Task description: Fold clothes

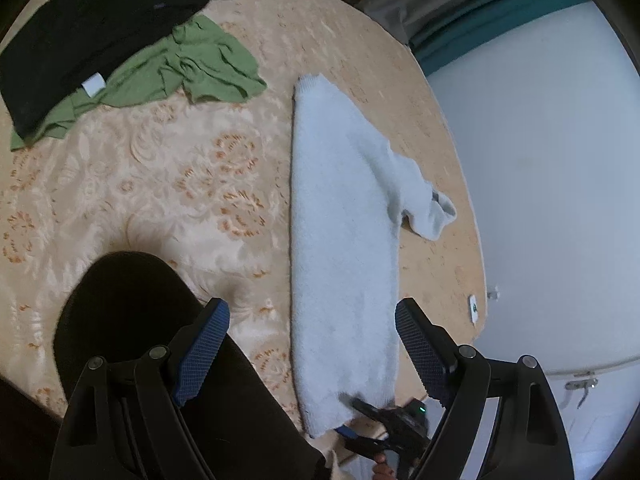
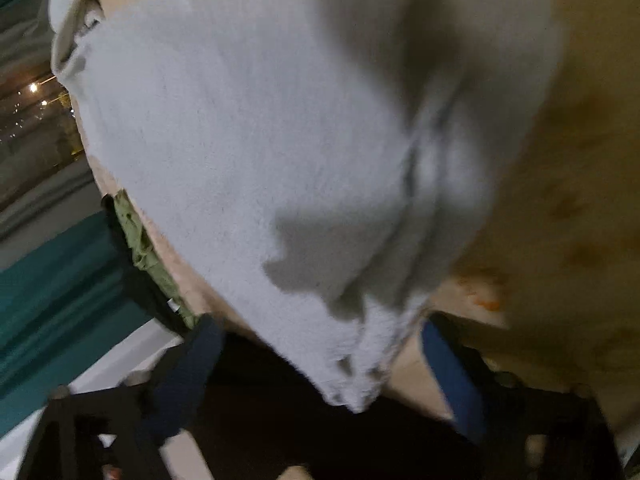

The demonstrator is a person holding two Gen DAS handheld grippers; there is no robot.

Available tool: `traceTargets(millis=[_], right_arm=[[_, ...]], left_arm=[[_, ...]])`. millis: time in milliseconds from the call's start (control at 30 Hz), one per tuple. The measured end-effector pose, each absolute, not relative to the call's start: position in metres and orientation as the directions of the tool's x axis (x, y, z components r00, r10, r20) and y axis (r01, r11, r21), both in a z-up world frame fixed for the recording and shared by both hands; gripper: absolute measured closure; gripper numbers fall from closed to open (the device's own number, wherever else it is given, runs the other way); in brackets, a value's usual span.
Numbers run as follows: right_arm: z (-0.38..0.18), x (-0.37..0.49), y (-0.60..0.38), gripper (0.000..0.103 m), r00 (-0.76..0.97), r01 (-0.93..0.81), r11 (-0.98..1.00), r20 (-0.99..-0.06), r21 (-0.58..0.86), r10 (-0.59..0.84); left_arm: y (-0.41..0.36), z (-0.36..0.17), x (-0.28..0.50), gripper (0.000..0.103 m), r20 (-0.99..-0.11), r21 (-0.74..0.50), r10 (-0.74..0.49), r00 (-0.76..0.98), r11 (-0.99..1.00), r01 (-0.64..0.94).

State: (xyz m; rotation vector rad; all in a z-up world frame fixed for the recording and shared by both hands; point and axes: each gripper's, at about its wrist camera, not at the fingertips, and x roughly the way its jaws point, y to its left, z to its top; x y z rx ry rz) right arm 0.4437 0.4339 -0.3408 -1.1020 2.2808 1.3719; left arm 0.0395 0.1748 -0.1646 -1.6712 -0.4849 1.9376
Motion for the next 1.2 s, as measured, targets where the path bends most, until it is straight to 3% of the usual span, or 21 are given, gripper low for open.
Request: traceTargets(millis=[333, 567, 767, 1000, 1200], right_arm=[[-0.353, 0.412, 0.422, 0.035, -0.639, -0.749, 0.266, -0.554, 0.607, -0.533], [-0.366, 0.409, 0.408, 0.035, -0.674, -0.728, 0.371, -0.5, 0.577, -0.544], [-0.375, 0.397, 0.406, 0.032, -0.696, -0.709, 0.416, -0.467, 0.569, -0.546], [-0.38, 0.377, 0.404, 0.029, -0.688, -0.72, 0.44, -0.469, 0.537, -0.554], [-0.381, 0.357, 0.401, 0.025, -0.679, -0.732, 0.456, -0.486, 0.507, -0.55]], left_arm=[[0.22, -0.172, 0.061, 0.016, -0.815, -0.551, 0.58, -0.011, -0.78, -0.296], [0.232, -0.176, 0.062, 0.016, -0.832, -0.526, 0.554, -0.006, -0.793, -0.308], [0.249, -0.167, 0.062, 0.016, -0.894, -0.358, 0.426, -0.142, -0.867, -0.348], [0.269, -0.139, 0.074, 0.016, -0.891, -0.172, 0.339, -0.301, -0.867, -0.468], [0.268, -0.134, 0.074, 0.016, -0.88, -0.157, 0.346, -0.325, -0.858, -0.489]])
